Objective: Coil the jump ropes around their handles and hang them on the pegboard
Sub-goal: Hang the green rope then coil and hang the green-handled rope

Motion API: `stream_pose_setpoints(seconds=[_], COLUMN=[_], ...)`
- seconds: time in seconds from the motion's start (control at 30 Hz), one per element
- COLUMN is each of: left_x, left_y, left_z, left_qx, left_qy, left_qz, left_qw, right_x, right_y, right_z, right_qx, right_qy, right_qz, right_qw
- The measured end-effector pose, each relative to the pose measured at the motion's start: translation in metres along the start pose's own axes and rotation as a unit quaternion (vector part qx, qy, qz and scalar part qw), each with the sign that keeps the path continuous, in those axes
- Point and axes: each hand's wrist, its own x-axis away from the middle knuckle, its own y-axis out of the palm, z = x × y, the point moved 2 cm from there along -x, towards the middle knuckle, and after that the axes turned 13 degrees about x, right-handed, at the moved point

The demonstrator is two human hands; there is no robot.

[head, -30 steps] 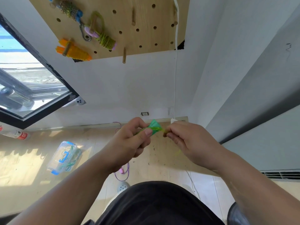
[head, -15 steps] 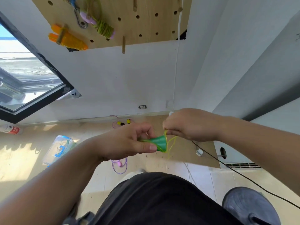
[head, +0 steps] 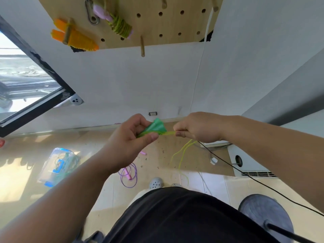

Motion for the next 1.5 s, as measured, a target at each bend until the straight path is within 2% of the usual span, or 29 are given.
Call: stream_pose_setpoints(seconds=[0.1,0.23,0.37,0.47,0.63,0.73,0.8,1.03,1.13,1.3,1.4,1.5], left_x=[-0.001,0.002,0.006,0.006,0.001,0.0,0.0,0.002,-0.001,-0.014,-0.019,-0.022], left_y=[-0.015,-0.02,-0.036,-0.048,-0.059,-0.057,-0.055,-0.051,-0.05,-0.048,-0.039,-0.036], left_z=[-0.004,-0.007,-0.009,-0.007,-0.003,0.0,0.003,0.01,0.009,0.013,0.016,0.017], left_qx=[0.079,0.148,0.075,0.003,-0.121,-0.189,-0.189,-0.178,-0.208,-0.206,-0.133,0.006], left_qy=[-0.031,-0.068,-0.104,-0.095,-0.06,-0.037,-0.022,0.005,0.01,0.007,-0.008,-0.032], left_qz=[0.027,-0.053,-0.163,-0.203,-0.181,-0.182,-0.183,-0.149,-0.112,0.003,0.061,0.125], left_qw=[0.996,0.985,0.978,0.974,0.974,0.964,0.964,0.973,0.972,0.979,0.989,0.992], right_x=[-0.009,-0.019,-0.019,-0.017,-0.017,-0.022,-0.024,-0.017,-0.011,0.005,0.012,0.019], right_y=[0.003,0.0,-0.024,-0.044,-0.066,-0.06,-0.055,-0.054,-0.063,-0.064,-0.054,-0.045], right_z=[-0.013,-0.031,-0.042,-0.056,-0.083,-0.089,-0.085,-0.077,-0.084,-0.098,-0.099,-0.097], right_qx=[-0.045,-0.089,-0.045,0.01,0.097,0.077,0.036,-0.125,-0.116,-0.052,-0.077,-0.123], right_qy=[0.022,0.04,0.039,0.034,0.052,0.069,0.089,0.133,0.139,0.152,0.167,0.172], right_qz=[0.009,0.021,0.013,-0.009,0.013,0.033,0.05,0.098,0.121,0.173,0.211,0.261], right_qw=[0.999,0.995,0.998,0.999,0.994,0.994,0.994,0.978,0.976,0.972,0.96,0.942])
